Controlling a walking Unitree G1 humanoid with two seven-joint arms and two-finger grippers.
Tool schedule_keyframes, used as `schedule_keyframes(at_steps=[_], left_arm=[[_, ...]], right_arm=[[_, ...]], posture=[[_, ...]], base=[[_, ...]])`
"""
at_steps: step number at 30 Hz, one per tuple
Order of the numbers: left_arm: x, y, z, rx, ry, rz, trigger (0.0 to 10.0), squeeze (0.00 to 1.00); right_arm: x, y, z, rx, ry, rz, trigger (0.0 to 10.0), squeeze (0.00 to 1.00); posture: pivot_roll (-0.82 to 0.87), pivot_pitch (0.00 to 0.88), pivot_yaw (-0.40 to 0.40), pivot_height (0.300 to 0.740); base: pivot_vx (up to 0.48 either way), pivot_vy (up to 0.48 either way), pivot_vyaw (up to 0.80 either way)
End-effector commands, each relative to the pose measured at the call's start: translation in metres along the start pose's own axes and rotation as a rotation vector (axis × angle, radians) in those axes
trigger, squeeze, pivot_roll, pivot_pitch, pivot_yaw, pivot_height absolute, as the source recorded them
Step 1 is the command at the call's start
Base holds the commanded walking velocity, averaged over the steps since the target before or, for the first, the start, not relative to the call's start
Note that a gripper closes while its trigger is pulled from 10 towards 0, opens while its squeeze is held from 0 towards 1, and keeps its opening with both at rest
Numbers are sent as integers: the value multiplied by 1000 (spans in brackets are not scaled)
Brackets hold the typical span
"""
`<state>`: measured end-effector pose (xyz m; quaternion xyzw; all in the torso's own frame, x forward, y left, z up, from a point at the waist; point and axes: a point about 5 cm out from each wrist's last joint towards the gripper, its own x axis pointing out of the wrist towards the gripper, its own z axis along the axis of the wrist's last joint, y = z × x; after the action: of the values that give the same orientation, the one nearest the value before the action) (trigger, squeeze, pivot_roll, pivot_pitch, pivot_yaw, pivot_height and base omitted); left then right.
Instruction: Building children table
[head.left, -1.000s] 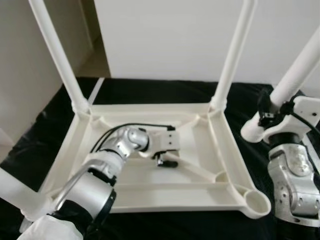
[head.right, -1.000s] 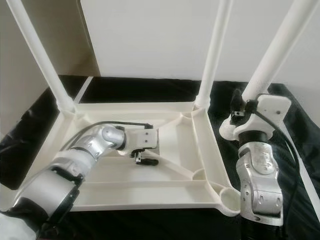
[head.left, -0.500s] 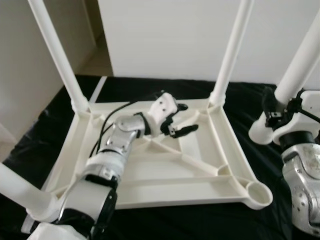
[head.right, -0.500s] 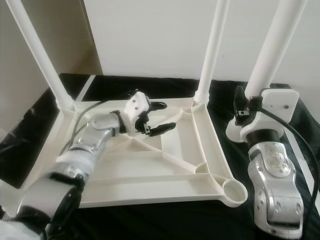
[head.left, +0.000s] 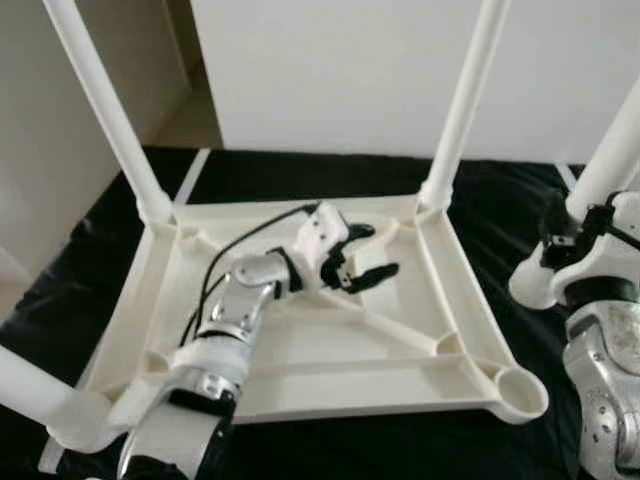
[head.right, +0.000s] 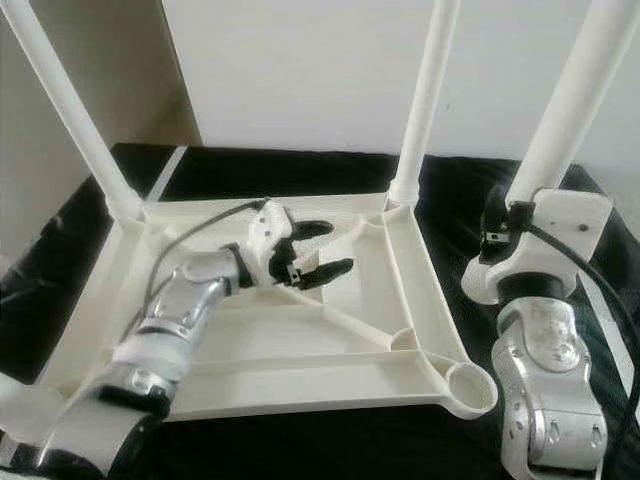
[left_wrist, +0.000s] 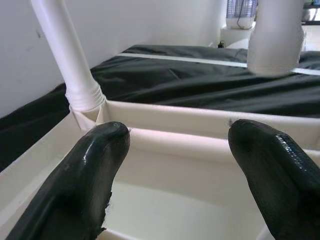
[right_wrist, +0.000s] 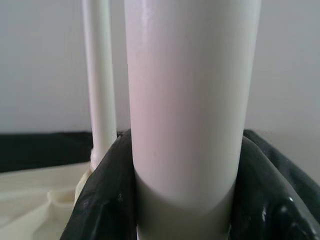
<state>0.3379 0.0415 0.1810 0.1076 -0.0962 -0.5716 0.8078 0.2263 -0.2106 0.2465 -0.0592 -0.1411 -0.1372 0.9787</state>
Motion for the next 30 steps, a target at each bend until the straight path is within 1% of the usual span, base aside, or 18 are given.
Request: schedule_keyframes(at_steps=[1,3,4,11,13,16,17,19,23,25,27,30], left_arm=[[1,0,-2,-15,4,108,10000,0],[2,-3,-2,-28,6,105,10000,0],[3,-8,-2,-28,5,101,10000,0],[3,-12,-2,-32,7,93,10000,0],[5,-17,-1,-45,7,86,10000,0],[5,-17,-1,-47,7,86,10000,0],[6,-20,0,-51,6,84,10000,0],[6,-22,0,-53,6,83,10000,0],[7,-25,0,-55,9,85,10000,0],[7,-25,0,-55,9,85,10000,0],[7,-25,0,-54,12,86,10000,0],[7,-25,1,-55,13,87,10000,0]], right_arm=[[-2,1,-2,-9,-2,-10,10000,0],[-1,0,-3,-12,3,-20,10000,0],[0,0,-4,-13,5,-17,10000,0],[0,2,-3,-30,0,-1,10000,0],[-1,2,-5,-46,0,1,10000,0],[-2,3,-5,-47,1,-1,10000,0],[-4,4,-10,-39,15,-4,10000,0],[-4,5,-13,-36,22,-5,10000,0],[-7,10,-29,-4,80,-14,10000,0],[-7,10,-29,-4,80,-14,10000,0],[-8,12,-36,2,105,-11,10000,0],[-9,14,-39,1,114,-5,10000,0]], posture=[[-88,54,28,740],[-86,53,26,740],[-82,52,23,740],[-82,51,21,740],[-82,48,21,740],[-81,47,21,740],[-78,43,18,740],[-78,43,18,740],[-70,33,14,740],[-70,33,14,740],[-64,28,11,740],[-62,27,10,740]], base=[[0,0,0],[0,0,0],[0,0,0],[0,0,0],[0,0,0],[0,0,0],[0,0,0],[0,0,0],[0,0,0],[0,0,0],[0,0,0],[0,0,0]])
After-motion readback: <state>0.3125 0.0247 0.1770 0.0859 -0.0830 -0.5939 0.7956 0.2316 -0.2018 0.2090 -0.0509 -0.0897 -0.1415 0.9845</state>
